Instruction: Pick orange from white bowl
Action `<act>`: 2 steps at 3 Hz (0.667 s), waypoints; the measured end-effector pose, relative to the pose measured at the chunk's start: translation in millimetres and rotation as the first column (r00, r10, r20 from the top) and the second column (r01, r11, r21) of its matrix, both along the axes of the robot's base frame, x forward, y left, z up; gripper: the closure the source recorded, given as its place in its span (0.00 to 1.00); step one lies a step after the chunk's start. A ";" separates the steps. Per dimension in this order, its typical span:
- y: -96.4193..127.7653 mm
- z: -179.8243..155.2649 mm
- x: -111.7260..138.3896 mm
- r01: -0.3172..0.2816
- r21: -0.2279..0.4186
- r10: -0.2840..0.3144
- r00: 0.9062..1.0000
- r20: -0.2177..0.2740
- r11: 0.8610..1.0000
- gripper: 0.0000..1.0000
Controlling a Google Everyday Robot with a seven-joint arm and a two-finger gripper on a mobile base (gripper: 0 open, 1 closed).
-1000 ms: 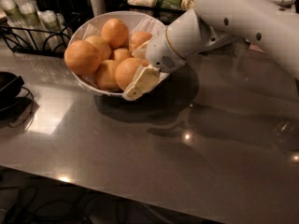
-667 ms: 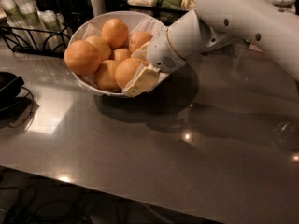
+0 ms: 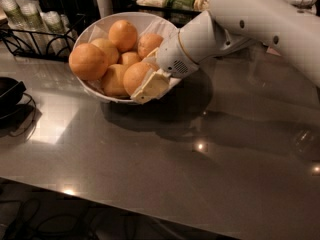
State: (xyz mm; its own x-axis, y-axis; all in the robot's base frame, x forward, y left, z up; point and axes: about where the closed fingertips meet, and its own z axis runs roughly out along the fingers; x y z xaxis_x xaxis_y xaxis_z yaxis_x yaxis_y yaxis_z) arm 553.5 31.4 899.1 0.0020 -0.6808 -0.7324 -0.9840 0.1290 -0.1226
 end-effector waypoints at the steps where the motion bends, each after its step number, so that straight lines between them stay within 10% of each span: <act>1: 1.7 3.1 -1.6 -0.007 0.029 0.007 1.000 -0.005 1.000 1.00; 2: 2.7 20.8 -6.0 -0.019 0.062 0.018 1.000 0.017 0.998 1.00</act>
Offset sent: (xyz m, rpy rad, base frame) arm -0.0092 0.0000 0.0413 0.1037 -0.0402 0.0237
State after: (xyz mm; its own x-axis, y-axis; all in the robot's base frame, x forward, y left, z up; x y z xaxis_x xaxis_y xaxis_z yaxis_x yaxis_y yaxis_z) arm 547.5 34.1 919.9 0.0262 -0.6337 -0.7732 -0.9843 0.1189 -0.1308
